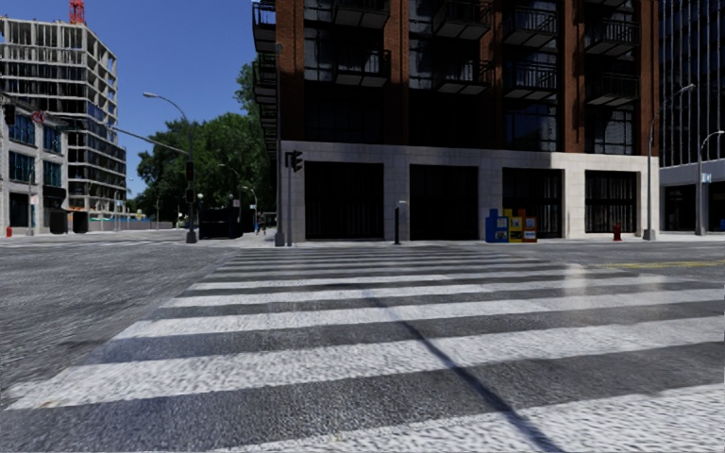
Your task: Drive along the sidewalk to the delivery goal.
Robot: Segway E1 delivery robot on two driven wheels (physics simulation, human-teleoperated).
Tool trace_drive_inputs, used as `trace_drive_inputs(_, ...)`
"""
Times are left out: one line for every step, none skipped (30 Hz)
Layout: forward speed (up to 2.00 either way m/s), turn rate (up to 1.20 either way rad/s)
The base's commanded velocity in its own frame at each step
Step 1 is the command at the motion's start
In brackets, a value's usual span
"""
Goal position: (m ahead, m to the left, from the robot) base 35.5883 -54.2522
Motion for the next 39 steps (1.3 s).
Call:
trace_drive_inputs(1.53,0.0)
trace_drive_inputs(1.53,0.0)
trace_drive_inputs(1.53,0.0)
trace_drive_inputs(1.53,0.0)
trace_drive_inputs(1.53,-0.15)
trace_drive_inputs(1.53,-0.22)
trace_drive_inputs(1.53,-0.22)
trace_drive_inputs(1.54,-0.25)
trace_drive_inputs(1.55,-0.26)
trace_drive_inputs(1.55,-0.26)
trace_drive_inputs(1.55,-0.26)
trace_drive_inputs(1.55,-0.26)
trace_drive_inputs(1.55,-0.26)
trace_drive_inputs(1.55,-0.26)
trace_drive_inputs(1.55,-0.26)
trace_drive_inputs(1.55,-0.26)
trace_drive_inputs(1.55,-0.26)
trace_drive_inputs(1.55,-0.26)
trace_drive_inputs(1.55,-0.26)
trace_drive_inputs(1.55,-0.26)
trace_drive_inputs(1.55,-0.26)
trace_drive_inputs(1.55,-0.26)
trace_drive_inputs(1.55,-0.26)
trace_drive_inputs(1.55,-0.26)
trace_drive_inputs(1.55,-0.26)
trace_drive_inputs(1.55,-0.26)
trace_drive_inputs(1.55,-0.24)
trace_drive_inputs(1.55,-0.24)
trace_drive_inputs(1.56,-0.13)
trace_drive_inputs(1.57,-0.02)
trace_drive_inputs(1.6,0.0)
trace_drive_inputs(1.62,0.0)
trace_drive_inputs(1.62,0.0)
trace_drive_inputs(1.63,0.0)
trace_drive_inputs(1.64,0.0)
trace_drive_inputs(1.64,0.0)
trace_drive_inputs(1.64,0.0)
trace_drive_inputs(1.64,0.0)
trace_drive_inputs(1.64,0.0)
